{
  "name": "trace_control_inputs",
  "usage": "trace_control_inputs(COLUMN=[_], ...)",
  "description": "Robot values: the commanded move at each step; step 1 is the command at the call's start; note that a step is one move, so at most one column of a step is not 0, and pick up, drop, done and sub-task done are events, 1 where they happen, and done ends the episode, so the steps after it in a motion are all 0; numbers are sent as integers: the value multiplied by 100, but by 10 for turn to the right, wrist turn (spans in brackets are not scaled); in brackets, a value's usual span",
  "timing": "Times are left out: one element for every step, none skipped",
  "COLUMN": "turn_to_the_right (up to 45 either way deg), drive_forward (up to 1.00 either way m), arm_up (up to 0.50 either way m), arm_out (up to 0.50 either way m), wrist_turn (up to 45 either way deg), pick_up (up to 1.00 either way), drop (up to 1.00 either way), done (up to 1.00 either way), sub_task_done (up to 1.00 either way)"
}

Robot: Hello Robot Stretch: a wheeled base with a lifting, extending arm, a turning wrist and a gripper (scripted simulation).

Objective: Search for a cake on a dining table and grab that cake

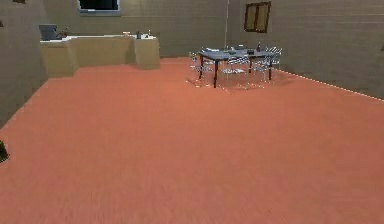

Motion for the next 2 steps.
trace_control_inputs(turn_to_the_right=[0,0], drive_forward=[100,100], arm_up=[0,0], arm_out=[0,0], wrist_turn=[0,0], pick_up=[0,0], drop=[0,0], done=[0,0], sub_task_done=[0,0])
